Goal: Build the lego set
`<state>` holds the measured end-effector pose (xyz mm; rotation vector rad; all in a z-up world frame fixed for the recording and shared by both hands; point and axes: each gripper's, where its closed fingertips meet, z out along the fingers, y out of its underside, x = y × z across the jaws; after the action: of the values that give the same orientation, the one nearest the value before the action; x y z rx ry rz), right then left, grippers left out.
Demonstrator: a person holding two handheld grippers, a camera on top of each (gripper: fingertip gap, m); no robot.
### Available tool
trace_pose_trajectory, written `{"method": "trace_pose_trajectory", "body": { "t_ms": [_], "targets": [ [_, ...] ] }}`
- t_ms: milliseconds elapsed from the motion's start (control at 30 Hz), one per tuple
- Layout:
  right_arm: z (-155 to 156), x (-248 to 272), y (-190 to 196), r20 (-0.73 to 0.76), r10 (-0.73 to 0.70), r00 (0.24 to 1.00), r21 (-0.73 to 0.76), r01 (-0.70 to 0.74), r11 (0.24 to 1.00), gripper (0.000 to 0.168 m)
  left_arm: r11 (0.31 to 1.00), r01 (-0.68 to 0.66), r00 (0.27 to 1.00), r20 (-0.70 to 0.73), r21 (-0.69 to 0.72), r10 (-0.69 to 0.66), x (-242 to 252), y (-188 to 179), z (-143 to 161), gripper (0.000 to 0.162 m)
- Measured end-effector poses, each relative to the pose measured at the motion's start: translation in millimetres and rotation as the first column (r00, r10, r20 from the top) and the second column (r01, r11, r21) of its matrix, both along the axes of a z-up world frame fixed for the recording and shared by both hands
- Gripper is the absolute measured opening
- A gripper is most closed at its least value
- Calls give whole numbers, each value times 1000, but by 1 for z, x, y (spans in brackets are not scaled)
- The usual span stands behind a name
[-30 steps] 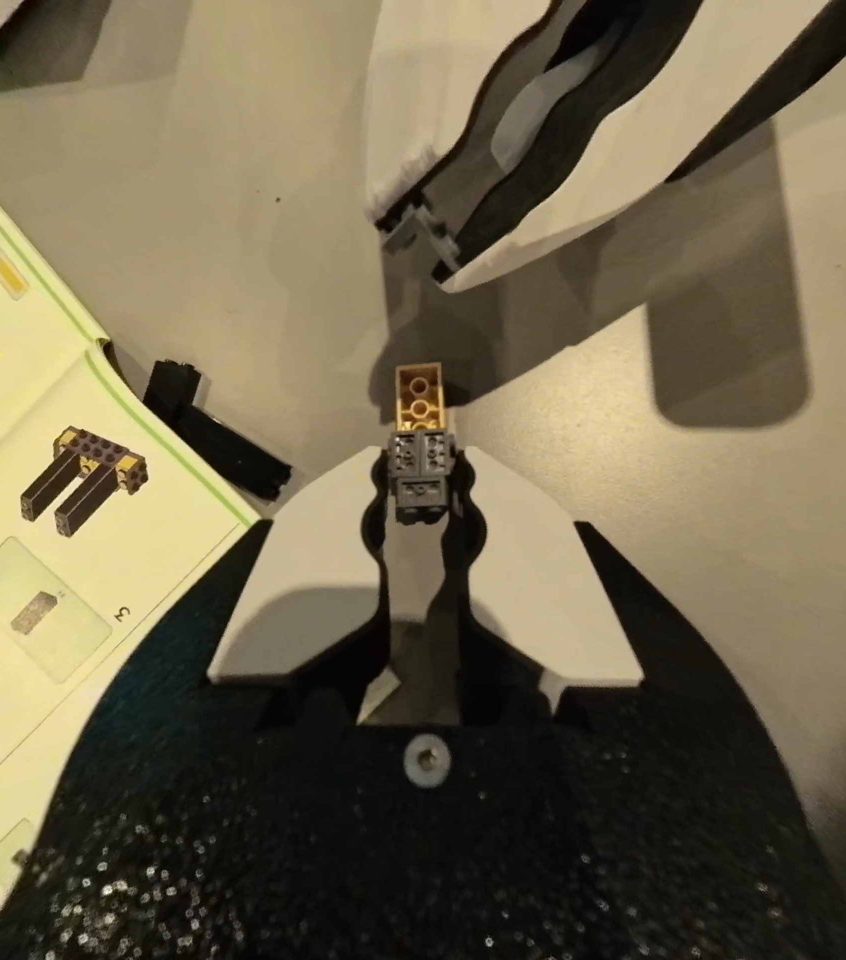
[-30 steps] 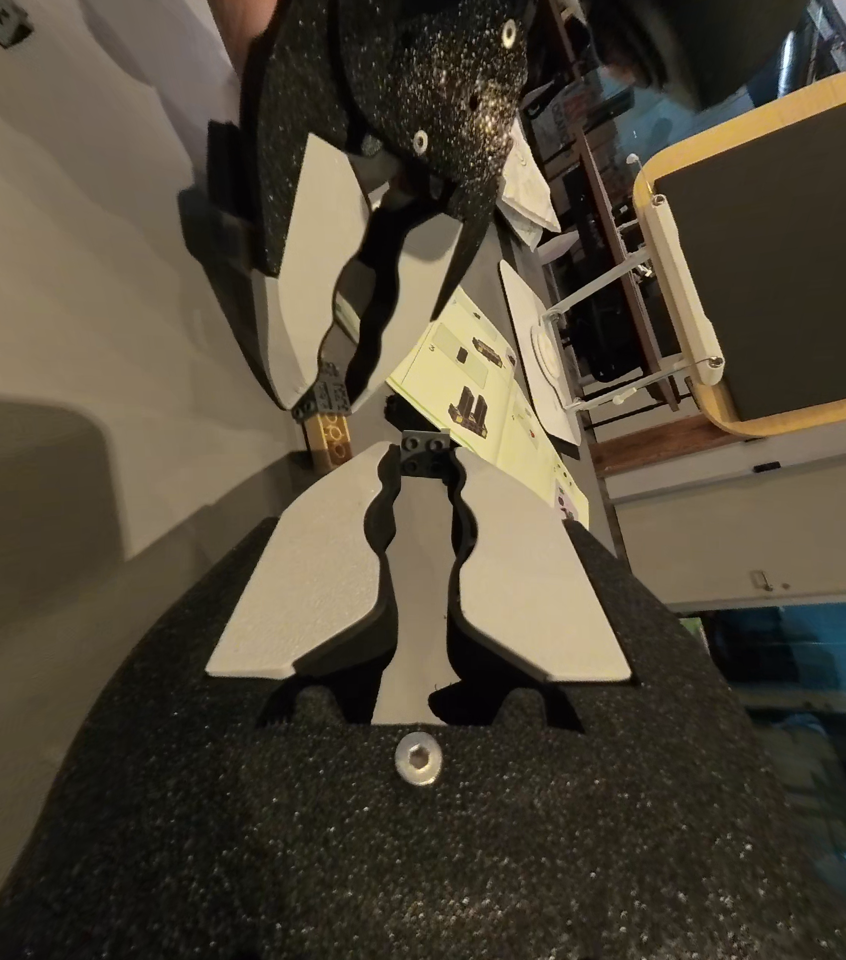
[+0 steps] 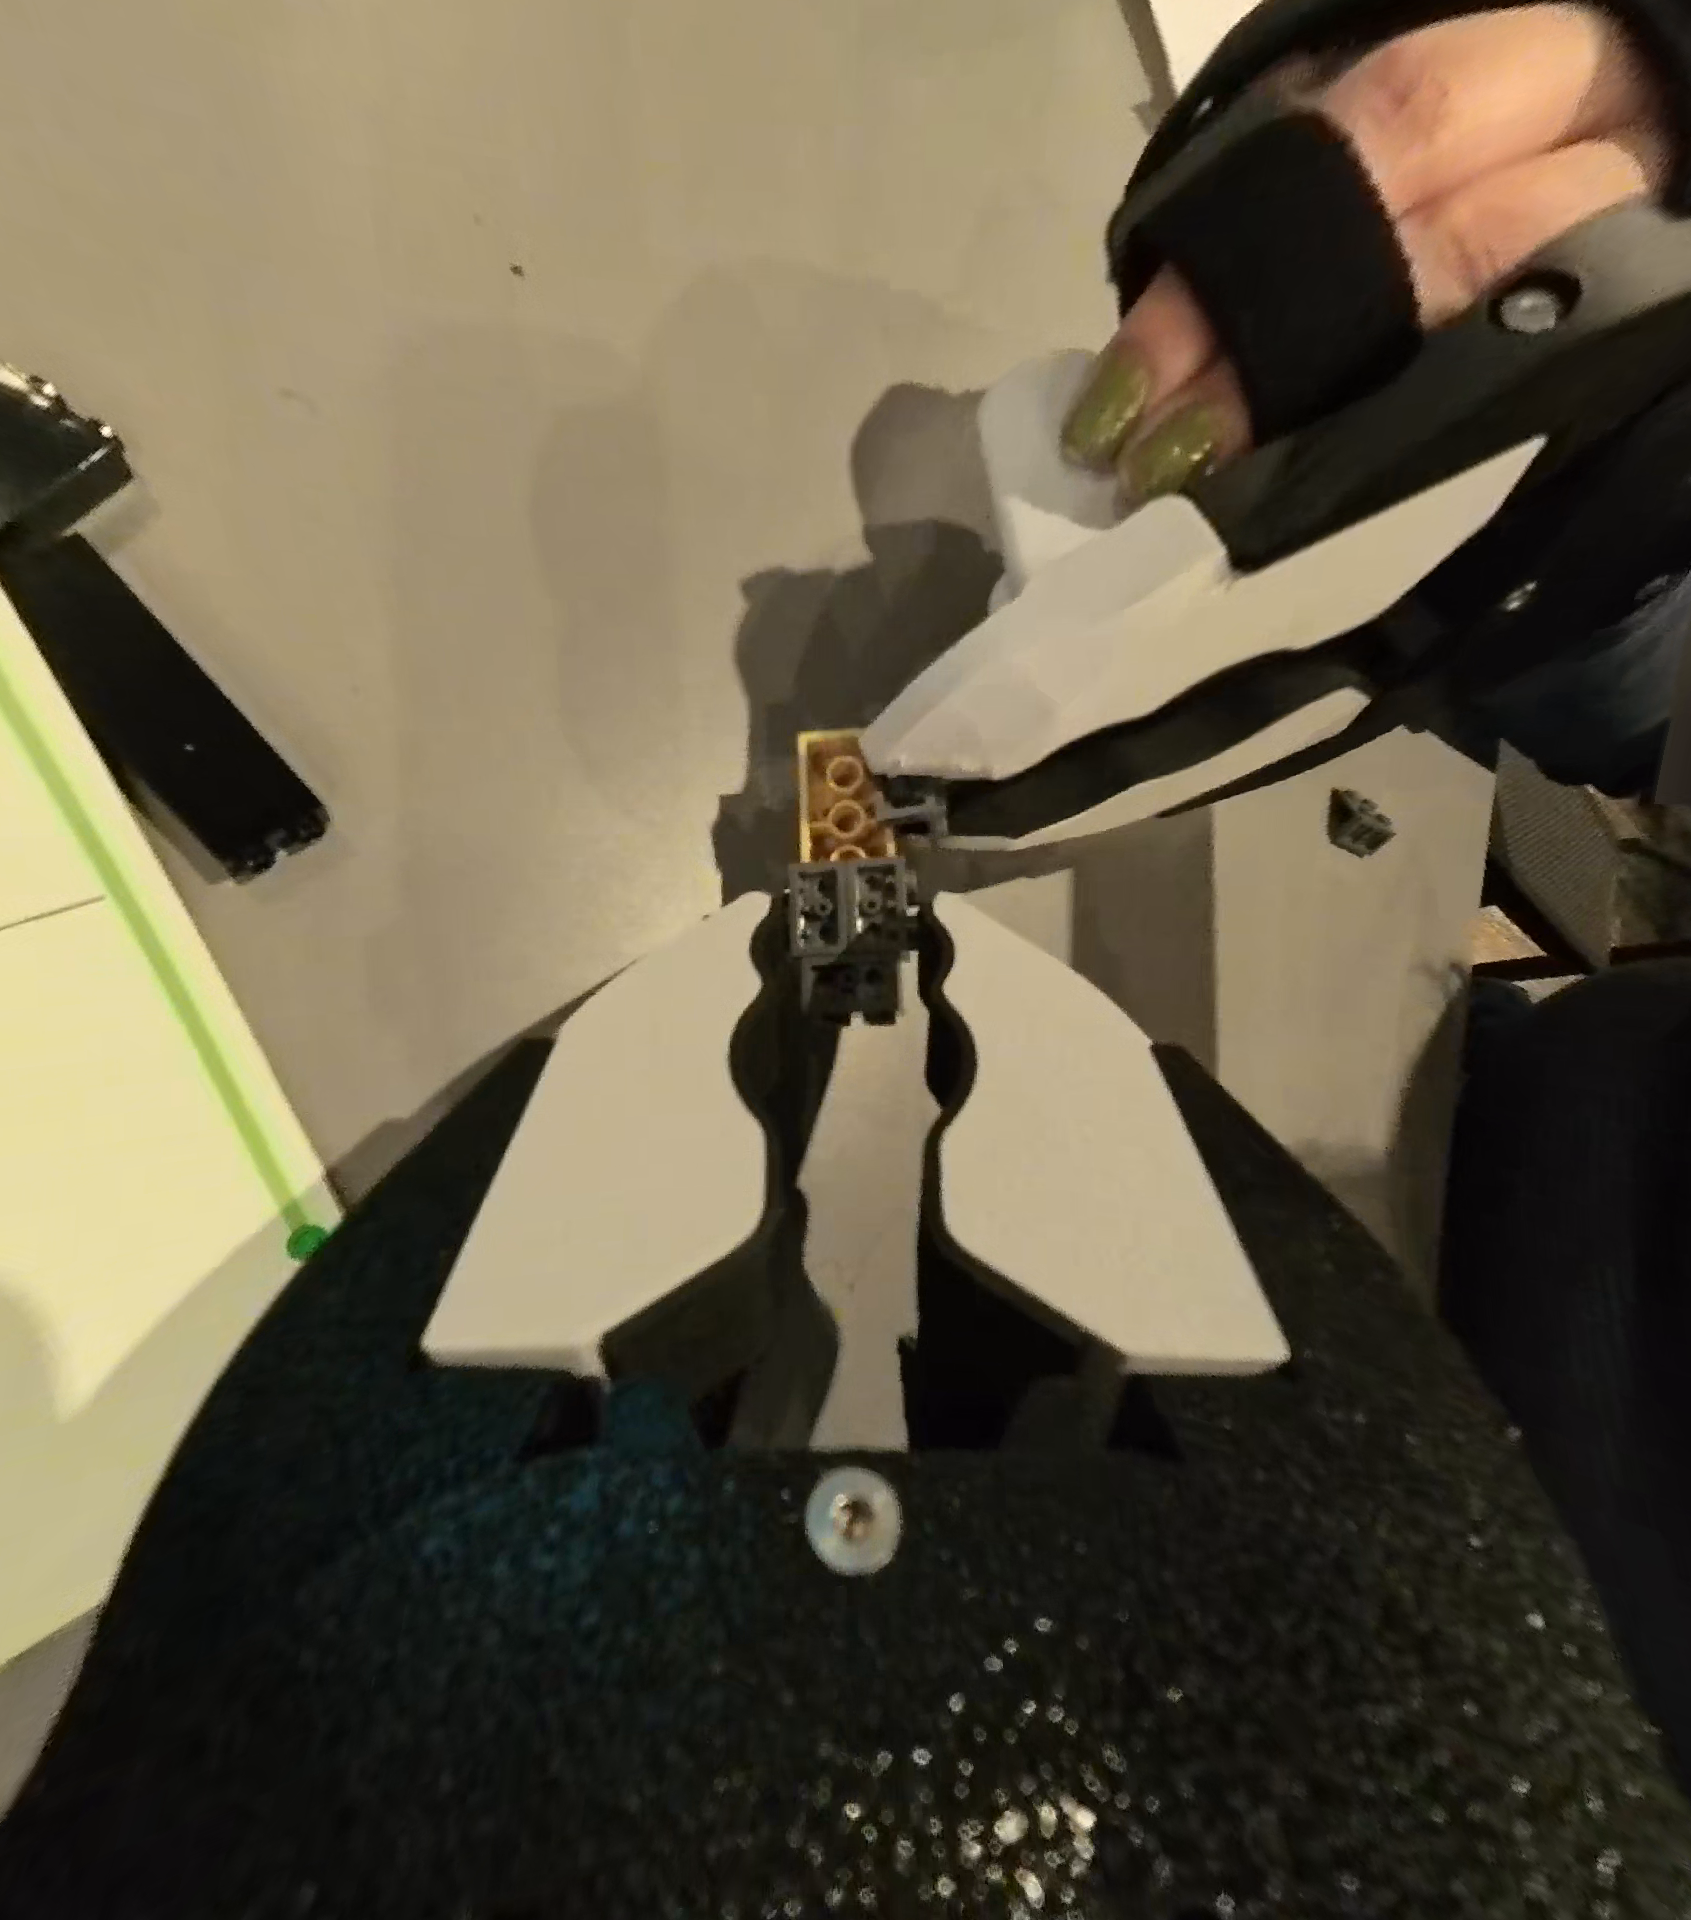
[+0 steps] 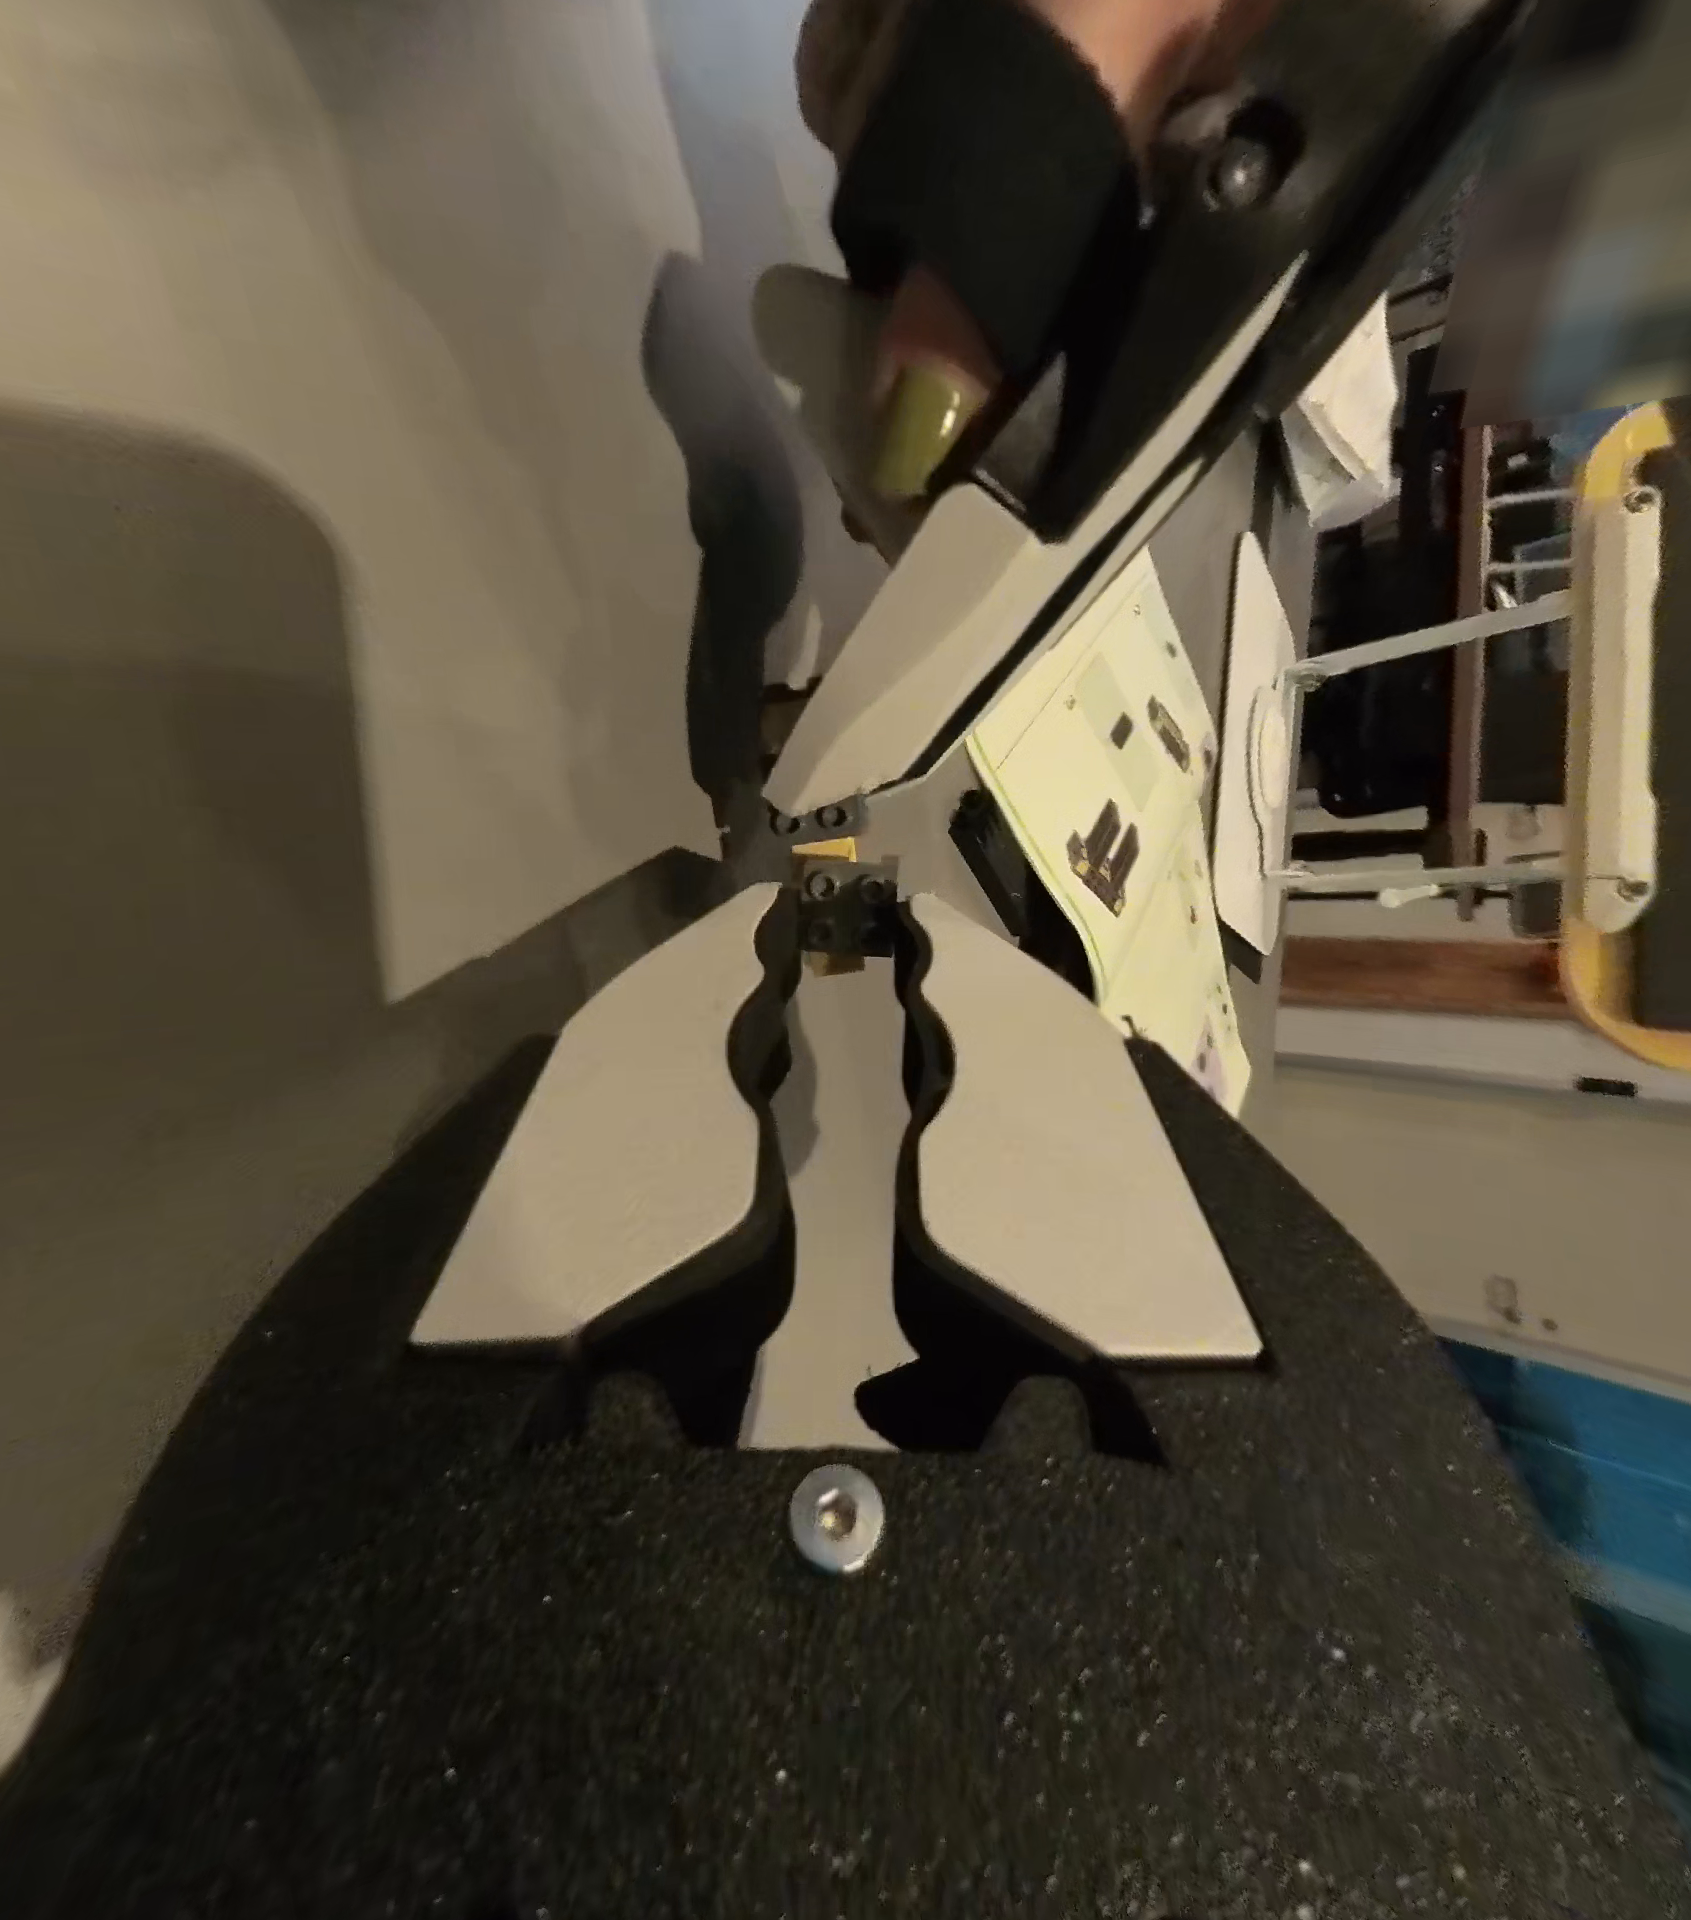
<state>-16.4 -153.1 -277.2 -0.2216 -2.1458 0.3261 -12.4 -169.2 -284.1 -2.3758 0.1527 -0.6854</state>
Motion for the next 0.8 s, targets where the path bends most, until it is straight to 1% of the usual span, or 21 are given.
{"method": "trace_pose_trajectory", "body": {
  "t_ms": [233, 367, 533, 800],
  "targets": [
    [-3, 0, 0, -35, 14, 999, 185, -7, 983, 17, 1000, -13, 1000, 5, -6, 13, -1, 1, -1, 23],
    [-3, -3, 2, -61, 8, 998, 257, 8, 966, 17, 1000, -23, 1000, 12, 2, 23, -2, 2, 1, 23],
    [-1, -3, 2, -81, 6, 997, 290, 18, 957, 17, 1000, -28, 999, 15, 10, 28, -2, 2, 3, 23],
    [-3, -2, 1, -76, 10, 997, 263, 11, 965, 17, 1000, -21, 1000, 22, 4, 21, -1, 1, 1, 23]
  ]
}}
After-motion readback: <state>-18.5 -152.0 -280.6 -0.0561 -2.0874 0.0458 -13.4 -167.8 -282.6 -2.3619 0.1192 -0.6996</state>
